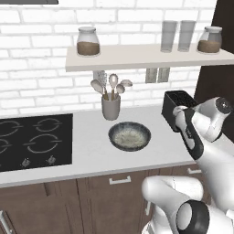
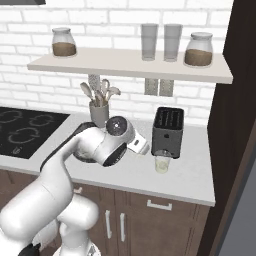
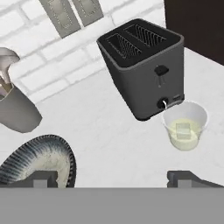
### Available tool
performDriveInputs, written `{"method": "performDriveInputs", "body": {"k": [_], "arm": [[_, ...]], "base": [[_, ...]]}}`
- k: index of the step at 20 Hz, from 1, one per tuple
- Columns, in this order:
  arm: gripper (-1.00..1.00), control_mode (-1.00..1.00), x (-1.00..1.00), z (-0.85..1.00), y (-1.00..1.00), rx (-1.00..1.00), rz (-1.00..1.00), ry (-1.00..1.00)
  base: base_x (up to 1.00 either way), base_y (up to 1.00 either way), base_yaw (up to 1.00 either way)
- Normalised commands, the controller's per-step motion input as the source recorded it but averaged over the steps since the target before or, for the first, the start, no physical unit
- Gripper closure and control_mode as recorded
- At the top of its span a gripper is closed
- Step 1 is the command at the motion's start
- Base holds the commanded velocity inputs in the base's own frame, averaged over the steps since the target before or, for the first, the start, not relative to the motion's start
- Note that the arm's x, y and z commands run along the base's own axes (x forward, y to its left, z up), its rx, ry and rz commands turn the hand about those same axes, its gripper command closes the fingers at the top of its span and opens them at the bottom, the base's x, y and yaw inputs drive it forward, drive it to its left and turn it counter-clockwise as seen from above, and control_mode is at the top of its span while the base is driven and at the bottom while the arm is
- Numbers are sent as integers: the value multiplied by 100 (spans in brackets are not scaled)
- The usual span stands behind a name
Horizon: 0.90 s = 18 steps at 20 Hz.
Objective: Grab a lemon wedge from the fridge and one ice cube from the ice bowl, and put them in the glass of lemonade.
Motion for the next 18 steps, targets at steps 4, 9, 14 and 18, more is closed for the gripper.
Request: {"method": "performDriveInputs", "body": {"k": [4,9,14,18], "arm": [[-100,-100,-7,30,83,-5,2,38],[-100,-100,-23,2,60,7,9,8],[-100,-100,-63,0,81,4,16,-2],[-100,-100,-22,0,23,0,4,4]], "base": [[0,0,0],[0,0,0],[0,0,0],[0,0,0]]}}
